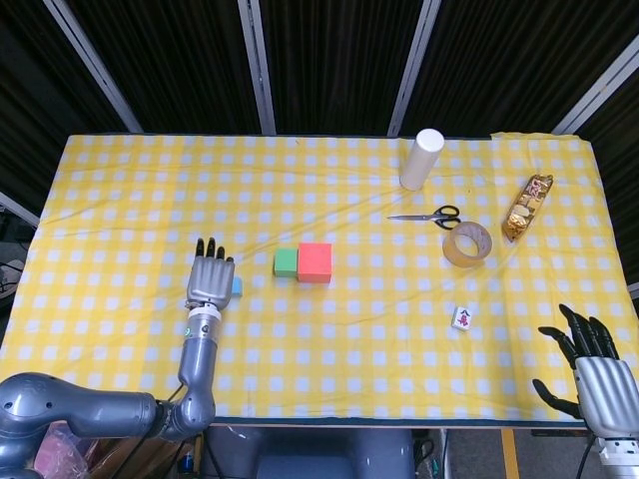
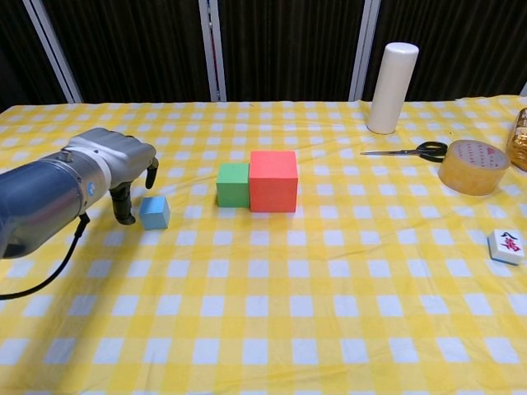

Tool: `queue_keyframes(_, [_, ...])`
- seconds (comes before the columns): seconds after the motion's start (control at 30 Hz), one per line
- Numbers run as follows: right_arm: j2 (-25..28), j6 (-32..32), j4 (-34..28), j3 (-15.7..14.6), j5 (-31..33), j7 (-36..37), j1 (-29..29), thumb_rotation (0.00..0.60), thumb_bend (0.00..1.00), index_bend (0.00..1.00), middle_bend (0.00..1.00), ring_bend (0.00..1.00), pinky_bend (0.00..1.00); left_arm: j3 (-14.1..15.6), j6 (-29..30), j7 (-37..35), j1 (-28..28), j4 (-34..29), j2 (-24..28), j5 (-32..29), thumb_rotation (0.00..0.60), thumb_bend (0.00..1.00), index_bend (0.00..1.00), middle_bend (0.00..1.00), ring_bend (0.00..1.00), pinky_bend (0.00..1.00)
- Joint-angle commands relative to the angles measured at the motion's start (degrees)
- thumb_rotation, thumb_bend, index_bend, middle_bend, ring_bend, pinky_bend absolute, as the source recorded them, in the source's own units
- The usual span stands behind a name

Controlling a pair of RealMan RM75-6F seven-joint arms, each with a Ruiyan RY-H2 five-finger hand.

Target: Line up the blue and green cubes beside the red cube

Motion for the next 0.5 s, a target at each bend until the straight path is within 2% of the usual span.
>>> queue_keyframes(0.03, [0.04,-0.09,0.04,0.06,0.14,0.13,0.06,0.6,0.28,0.26,0.03,0.07,0.0,0.07,-0.15,0.21,-0.18,0.72,-0.64,0.08,0.6,0.27,0.31,0.14,0.0,0.0])
queue_keyframes(0.5, [0.25,-0.32,0.19,-0.07,0.16,0.77,0.13,0.6,0.28,0.26,0.03,0.07,0.0,-0.52,-1.37,0.08,-0.32,3.93,-2.82,-0.14,0.6,0.27,0.34,0.14,0.0,0.0])
